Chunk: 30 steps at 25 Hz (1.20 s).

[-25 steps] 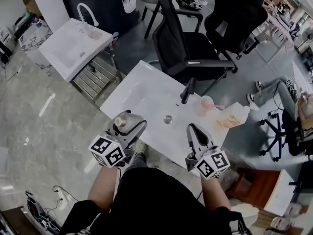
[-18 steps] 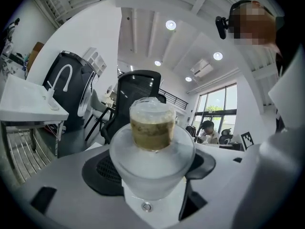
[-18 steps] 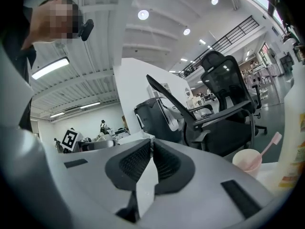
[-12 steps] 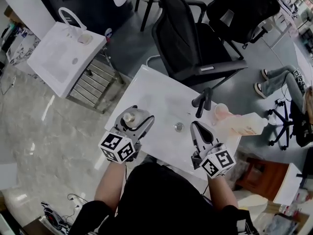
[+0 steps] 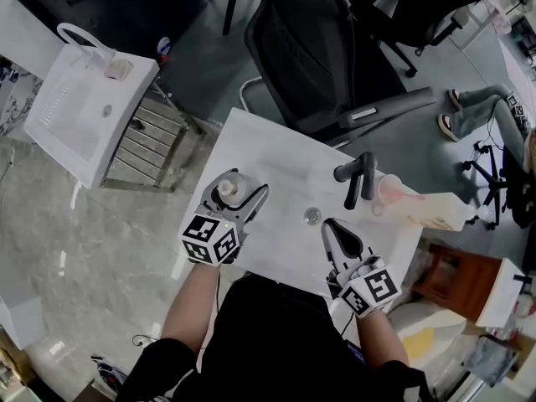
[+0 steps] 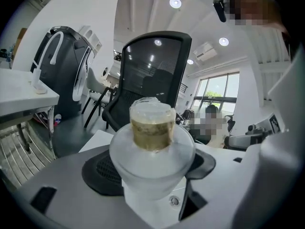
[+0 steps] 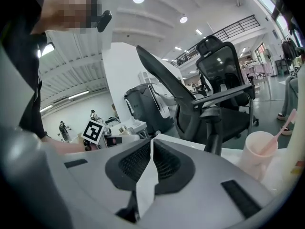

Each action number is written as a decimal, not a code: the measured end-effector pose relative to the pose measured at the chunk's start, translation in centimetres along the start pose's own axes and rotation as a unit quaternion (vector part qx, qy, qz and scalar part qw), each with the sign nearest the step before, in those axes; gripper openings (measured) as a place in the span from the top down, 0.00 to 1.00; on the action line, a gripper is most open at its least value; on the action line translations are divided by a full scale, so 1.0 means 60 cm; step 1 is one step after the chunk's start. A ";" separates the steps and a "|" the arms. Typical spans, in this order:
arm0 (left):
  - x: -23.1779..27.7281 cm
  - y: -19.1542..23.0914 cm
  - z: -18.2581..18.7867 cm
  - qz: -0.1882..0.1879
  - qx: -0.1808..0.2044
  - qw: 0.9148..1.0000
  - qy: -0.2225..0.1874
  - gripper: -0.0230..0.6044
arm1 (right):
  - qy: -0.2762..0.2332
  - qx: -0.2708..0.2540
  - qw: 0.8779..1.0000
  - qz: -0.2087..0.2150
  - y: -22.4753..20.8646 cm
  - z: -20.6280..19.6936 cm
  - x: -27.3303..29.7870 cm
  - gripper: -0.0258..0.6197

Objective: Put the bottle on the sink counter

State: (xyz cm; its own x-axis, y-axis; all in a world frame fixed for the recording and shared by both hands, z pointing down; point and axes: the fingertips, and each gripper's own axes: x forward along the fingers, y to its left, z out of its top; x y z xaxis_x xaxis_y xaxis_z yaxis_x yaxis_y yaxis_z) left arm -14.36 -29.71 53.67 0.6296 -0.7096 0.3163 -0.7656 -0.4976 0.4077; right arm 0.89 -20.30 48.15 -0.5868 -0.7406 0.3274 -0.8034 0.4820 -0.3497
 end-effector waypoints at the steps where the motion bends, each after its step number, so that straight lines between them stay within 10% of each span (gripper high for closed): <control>1: 0.010 0.003 -0.003 -0.001 0.006 1.000 0.006 0.40 | 0.001 0.006 1.000 -0.007 -0.006 -0.004 -0.001 0.91; 30: 0.211 0.051 -0.032 0.047 0.070 0.995 0.061 0.40 | 0.067 0.081 0.993 -0.046 -0.117 -0.096 -0.046 0.91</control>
State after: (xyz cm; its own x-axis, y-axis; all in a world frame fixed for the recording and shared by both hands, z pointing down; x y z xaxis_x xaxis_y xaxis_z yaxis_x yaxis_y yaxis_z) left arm -8.50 -39.27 60.55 0.5595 -0.6943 0.4527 -0.8271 -0.5032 0.2504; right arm 7.58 -18.95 54.78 -0.5281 -0.7043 0.4745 -0.8340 0.3251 -0.4458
